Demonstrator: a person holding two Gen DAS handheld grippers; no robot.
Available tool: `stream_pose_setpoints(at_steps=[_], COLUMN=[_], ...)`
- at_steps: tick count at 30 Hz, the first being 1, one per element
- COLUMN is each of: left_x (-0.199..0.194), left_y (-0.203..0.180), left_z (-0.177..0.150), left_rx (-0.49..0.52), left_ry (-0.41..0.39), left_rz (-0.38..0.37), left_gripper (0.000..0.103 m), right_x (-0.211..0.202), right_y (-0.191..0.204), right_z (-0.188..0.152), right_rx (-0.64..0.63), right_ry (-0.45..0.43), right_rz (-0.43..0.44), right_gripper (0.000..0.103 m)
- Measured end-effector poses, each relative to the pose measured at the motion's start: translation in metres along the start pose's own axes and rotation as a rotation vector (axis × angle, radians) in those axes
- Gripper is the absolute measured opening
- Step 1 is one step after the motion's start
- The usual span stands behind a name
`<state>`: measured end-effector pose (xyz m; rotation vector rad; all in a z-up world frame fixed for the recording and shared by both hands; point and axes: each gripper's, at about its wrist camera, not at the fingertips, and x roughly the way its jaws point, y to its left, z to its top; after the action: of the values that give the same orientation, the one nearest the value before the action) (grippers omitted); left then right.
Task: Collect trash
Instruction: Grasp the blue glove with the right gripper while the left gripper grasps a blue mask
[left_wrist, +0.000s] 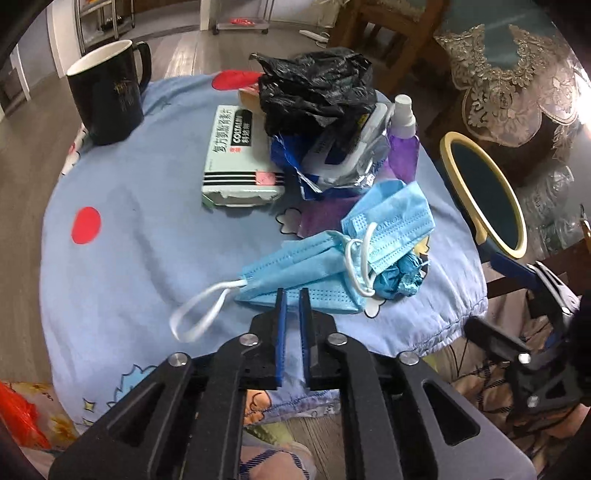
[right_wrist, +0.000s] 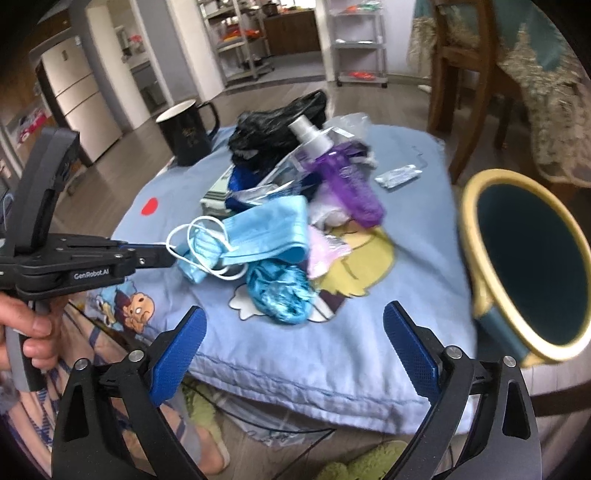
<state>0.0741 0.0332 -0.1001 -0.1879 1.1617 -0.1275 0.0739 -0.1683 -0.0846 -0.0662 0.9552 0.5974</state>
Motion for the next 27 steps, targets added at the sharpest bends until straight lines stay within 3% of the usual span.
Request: stream_pose_setpoints(at_steps=[3,4,5,7,9,11,14,20,24,27], left_x=[-0.003,-0.004,-0.006,-0.007,-0.005,-0.002,0.006,0.019,0.04,0.051], left_y=[-0.004,-0.004,-0.002,-0.001,0.001,0.004,0.006,-0.007,-0.011,-0.009], left_z=[-0.001,-0.001,-0.001,-0.001,-0.001,0.0,0.001,0.004,0.009,0.012], left_rx=[0.01,0.008,0.003,-0.006,-0.011,-0.016,-0.022,0.052,0.109,0.115], left_ry=[-0.011,-0.016,-0.023,-0.027,-0.021,-0.009,0.015,0.028,0.064,0.082], left_rz=[0.002,0.009,0.024,0.058,0.079,0.084,0.093,0.101,0.168,0.144], left_gripper=[0.021,0.031,0.038,0.06,0.063,0.064,0.066,0.07,0.072,0.069], right_x=[0.018,0.026,0.031,0.042,0.049,0.052,0.048,0.024,0.014,0.009], right_y=[0.007,0.008,0.008,0.009,0.009,0.01,0.007,-0.006,-0.018,-0.029], right_z=[0.002,0.003,0.004,0.004,0.003,0.002,0.001,-0.003,-0.004,-0.004], right_rx=[-0.037,-0.045,-0.048,-0.049,-0.054,-0.065,-0.047,-0.007,0.037,0.083], right_ry=[0.027,0.043,0.053,0.07,0.087,0.101,0.096,0.083,0.066,0.053], right_rz=[0.003,0.0,-0.002,0.0,0.007,-0.003,0.013,0.003,-0.026,-0.038], right_gripper=[0.076,0.068,0.065,0.064,0.054,0.034,0.026,0.023,0.023,0.021])
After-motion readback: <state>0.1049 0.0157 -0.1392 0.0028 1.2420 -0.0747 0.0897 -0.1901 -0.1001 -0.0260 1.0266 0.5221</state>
